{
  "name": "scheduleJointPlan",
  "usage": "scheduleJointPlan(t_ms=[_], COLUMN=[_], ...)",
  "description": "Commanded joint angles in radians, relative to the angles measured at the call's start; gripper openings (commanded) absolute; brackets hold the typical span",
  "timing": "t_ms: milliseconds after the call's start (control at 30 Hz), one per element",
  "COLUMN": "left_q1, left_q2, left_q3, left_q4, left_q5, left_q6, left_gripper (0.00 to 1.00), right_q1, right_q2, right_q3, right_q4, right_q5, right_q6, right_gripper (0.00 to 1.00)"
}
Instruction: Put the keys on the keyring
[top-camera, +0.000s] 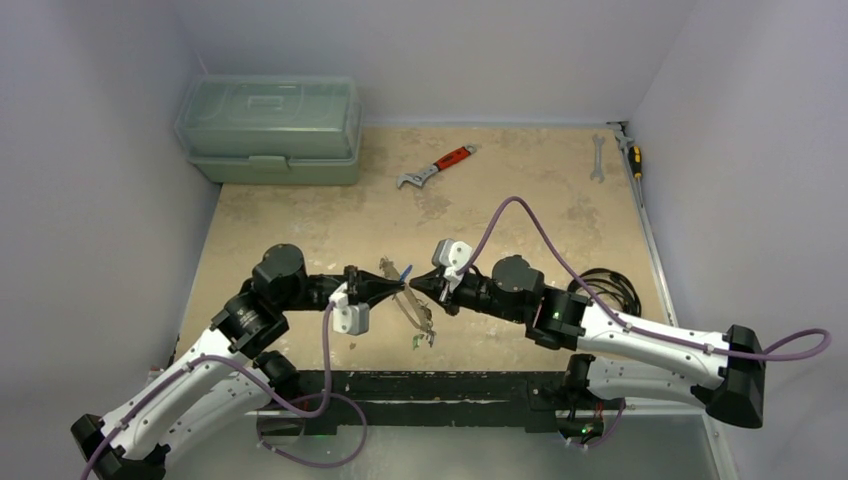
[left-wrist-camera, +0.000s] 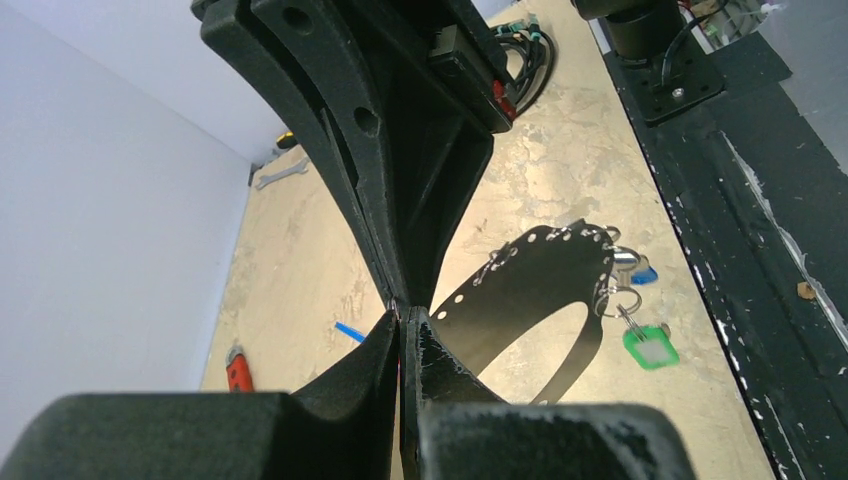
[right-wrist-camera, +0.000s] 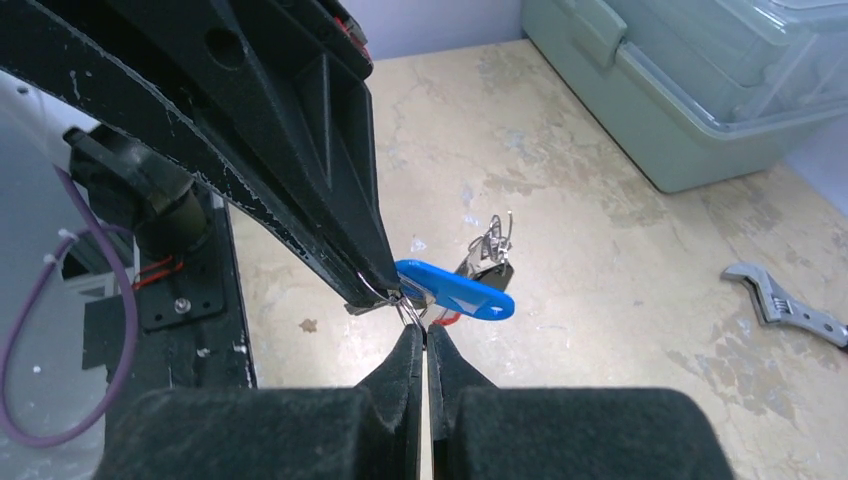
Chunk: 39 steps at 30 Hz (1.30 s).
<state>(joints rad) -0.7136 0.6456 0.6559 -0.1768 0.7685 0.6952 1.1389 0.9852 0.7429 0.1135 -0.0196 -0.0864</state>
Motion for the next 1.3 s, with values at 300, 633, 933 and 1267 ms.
scheduleJointPlan(t_ms=[300, 633, 933, 1267], left_q1=[0.004, 0.004, 0.005, 0.006], left_q2=[-0.052, -0.025, 0.033, 0.059], left_q3=[-0.024, -0.05, -0.079, -0.123], left_q4=[0.092, 0.191, 0.289, 0.41], left_q5=[-0.018, -0.009, -0.014, 0.03], left_q6=[-0.058, -0.119, -0.188, -0.28], left_gripper=[0.18, 0.34, 0.33, 0.32], right_q1=[-0.013, -0.013, -0.012, -0.012], right_q2=[-0.12, -0.142, -0.17, -0.192], right_q3=[-0.087, -0.111, -0.13, -0.151], right_q4=[0.185, 0.216, 0.231, 0.277], right_q5=[0.043, 0.021, 0.021, -0.027], right_q6=[0.032, 0.022, -0.011, -0.025], right_gripper=[0.0, 0.0, 0.0, 0.0])
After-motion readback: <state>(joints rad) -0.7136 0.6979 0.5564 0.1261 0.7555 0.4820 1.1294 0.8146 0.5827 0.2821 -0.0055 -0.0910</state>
